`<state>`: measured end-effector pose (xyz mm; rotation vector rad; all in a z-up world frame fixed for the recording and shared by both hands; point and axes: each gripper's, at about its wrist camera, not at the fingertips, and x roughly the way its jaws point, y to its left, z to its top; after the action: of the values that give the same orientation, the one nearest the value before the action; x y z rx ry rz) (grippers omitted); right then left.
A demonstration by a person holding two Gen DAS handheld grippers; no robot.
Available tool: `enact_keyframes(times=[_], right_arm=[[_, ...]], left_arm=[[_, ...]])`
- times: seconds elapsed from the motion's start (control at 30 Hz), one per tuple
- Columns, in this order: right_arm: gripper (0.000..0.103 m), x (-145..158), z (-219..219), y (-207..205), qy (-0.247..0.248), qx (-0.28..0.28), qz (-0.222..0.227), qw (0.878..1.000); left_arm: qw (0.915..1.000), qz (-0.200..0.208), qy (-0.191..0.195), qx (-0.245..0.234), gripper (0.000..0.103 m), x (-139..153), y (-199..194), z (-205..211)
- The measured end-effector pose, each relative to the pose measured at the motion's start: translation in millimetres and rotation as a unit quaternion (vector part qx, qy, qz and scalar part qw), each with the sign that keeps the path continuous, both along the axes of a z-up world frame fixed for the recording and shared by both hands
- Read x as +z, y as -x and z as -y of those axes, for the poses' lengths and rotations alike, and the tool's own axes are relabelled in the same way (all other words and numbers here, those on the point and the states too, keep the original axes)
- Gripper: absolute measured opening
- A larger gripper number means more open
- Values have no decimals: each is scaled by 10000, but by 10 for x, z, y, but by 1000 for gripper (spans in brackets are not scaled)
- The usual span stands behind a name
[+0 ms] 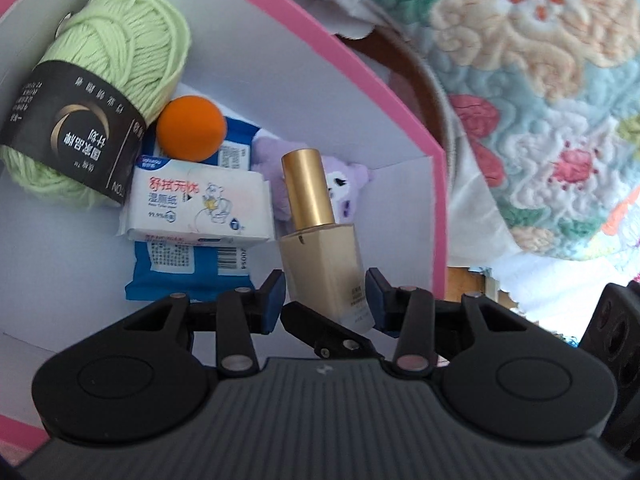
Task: Organize objects
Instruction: 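Carry the foundation bottle upright into the pink box with the left tool, then open the left tool to release the bottle beside the plush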
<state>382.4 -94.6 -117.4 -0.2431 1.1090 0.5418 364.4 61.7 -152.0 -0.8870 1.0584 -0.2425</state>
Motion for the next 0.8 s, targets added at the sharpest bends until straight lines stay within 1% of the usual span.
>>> enact_keyframes(times=[0.1, 0.2, 0.27, 0.33, 0.43, 0.53, 0.6, 0.67, 0.7, 0.8], right_arm=[[40, -60, -48, -26, 261, 143, -37, 9996], [40, -120, -71, -33, 569, 205, 11, 9982], [40, -173, -56, -43, 528, 200, -49, 9984], [40, -237, -82, -52, 627, 247, -102, 9977], [40, -300, -119, -55, 687, 375, -3, 9969], [40, -230, -28, -43, 497, 249, 151, 9983], [42, -102, 38, 15, 286, 200, 286, 9990], [46, 46, 116, 79, 102, 157, 391, 9991], [46, 125, 164, 110, -1, 104, 424, 9990], [46, 337, 294, 198, -256, 40, 411, 9988]], left_arm=[[9998, -63, -177, -51, 37, 11, -25, 40], [9992, -94, -349, -141, 35, 21, -37, 115], [9991, -139, -360, -176, 33, -9, -37, 157], [9989, -203, -403, -104, 31, -46, -35, 159], [9988, -192, -451, 43, 31, -35, 5, 110], [9982, -37, -575, 150, 31, 117, 76, 76], [9976, 120, -665, 170, 31, 267, 132, 81], [9968, 174, -752, 199, 31, 410, 198, 91], [9963, 185, -811, 192, 32, 485, 234, 96], [9927, 235, -1166, 190, 34, 725, 340, 121]])
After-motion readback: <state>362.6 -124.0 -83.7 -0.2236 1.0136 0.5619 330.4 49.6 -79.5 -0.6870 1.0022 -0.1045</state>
